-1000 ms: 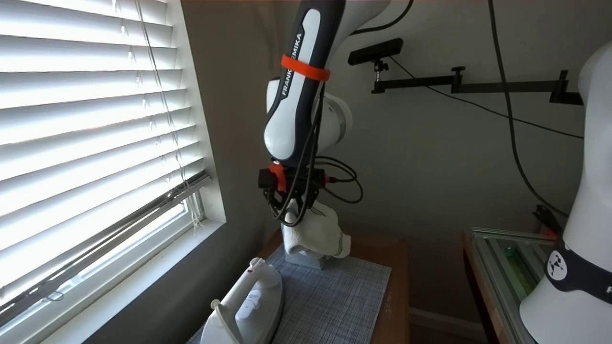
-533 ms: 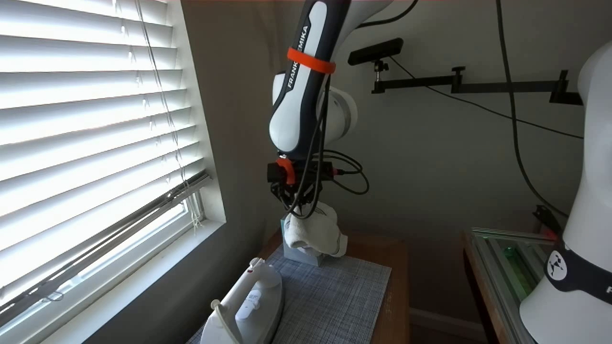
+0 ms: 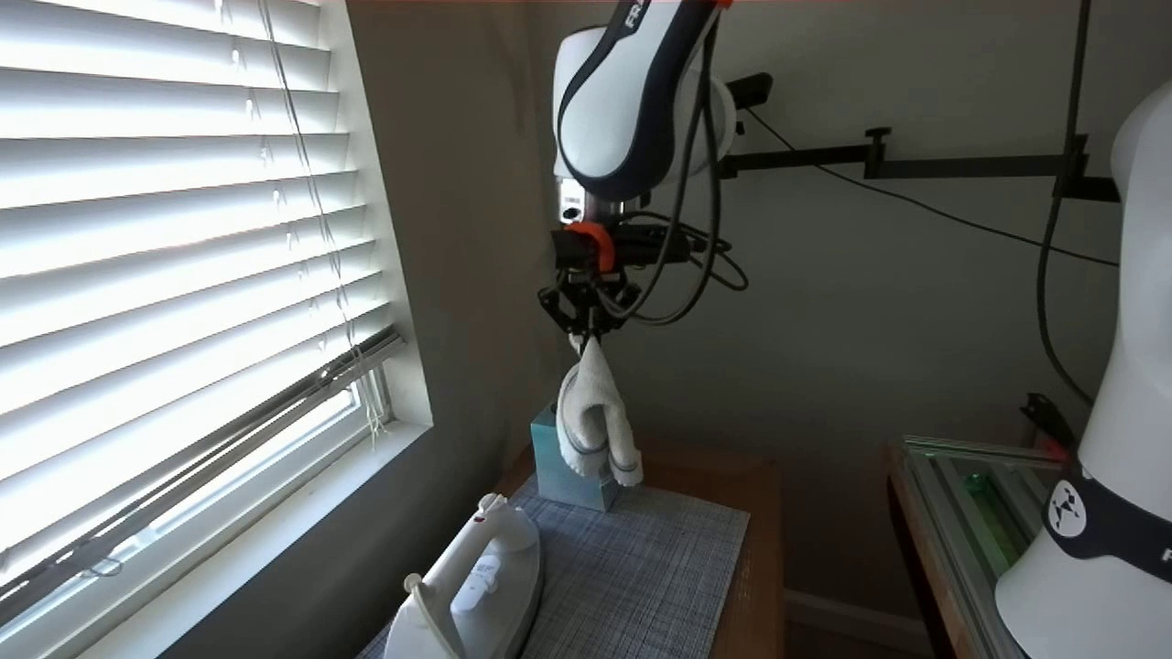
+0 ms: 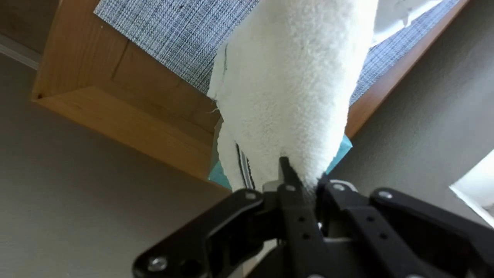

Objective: Move the towel to the left

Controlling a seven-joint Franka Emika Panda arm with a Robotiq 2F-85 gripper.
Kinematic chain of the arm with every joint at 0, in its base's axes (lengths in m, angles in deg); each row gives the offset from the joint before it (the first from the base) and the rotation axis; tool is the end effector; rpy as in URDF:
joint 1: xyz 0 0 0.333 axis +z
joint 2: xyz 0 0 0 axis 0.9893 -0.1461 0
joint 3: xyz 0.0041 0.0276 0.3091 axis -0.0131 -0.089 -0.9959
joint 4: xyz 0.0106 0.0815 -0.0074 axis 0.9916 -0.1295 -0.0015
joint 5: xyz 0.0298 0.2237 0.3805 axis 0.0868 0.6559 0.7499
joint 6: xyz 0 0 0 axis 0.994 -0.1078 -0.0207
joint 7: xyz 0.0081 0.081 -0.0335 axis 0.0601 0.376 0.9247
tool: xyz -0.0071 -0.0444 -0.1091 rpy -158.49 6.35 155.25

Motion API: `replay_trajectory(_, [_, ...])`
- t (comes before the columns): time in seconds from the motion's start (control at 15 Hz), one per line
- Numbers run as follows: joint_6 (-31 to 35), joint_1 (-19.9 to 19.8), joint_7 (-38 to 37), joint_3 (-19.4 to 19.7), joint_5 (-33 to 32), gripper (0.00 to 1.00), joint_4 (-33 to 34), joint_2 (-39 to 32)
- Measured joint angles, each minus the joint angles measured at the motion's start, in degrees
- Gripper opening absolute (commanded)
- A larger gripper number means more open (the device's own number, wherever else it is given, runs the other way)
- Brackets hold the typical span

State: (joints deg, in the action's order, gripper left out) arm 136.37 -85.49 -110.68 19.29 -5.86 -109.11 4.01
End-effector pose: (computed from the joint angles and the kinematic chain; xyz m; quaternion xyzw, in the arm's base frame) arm 0.4659 -0.1885 0.2221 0.8667 -0.4922 0.0803 0.0080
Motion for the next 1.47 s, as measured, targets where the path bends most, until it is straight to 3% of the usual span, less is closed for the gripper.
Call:
replay_trajectory(0.2, [-4.58, -1.26, 2.71, -2.96, -0.47, 0.02, -3.03, 9.62])
replay_trajectory(0.47, [-16.31, 0.03, 9.05, -10.31, 6.21, 0.02, -6.25, 21.43])
replay_trajectory(0.67, [-26.40, 2.17, 12.21, -15.24, 10.08, 0.02, -7.33, 27.17])
replay_trajectory(0.8, [-29.87, 2.08, 10.04, -18.45, 10.22, 0.02, -8.07, 29.12])
replay_trajectory(1.13, [-26.55, 1.74, 0.12, -23.35, 13.30, 0.02, -12.16, 28.29])
replay_trajectory(1.47, [-20.19, 1.73, -13.28, -26.73, 13.60, 0.02, -13.48, 18.72])
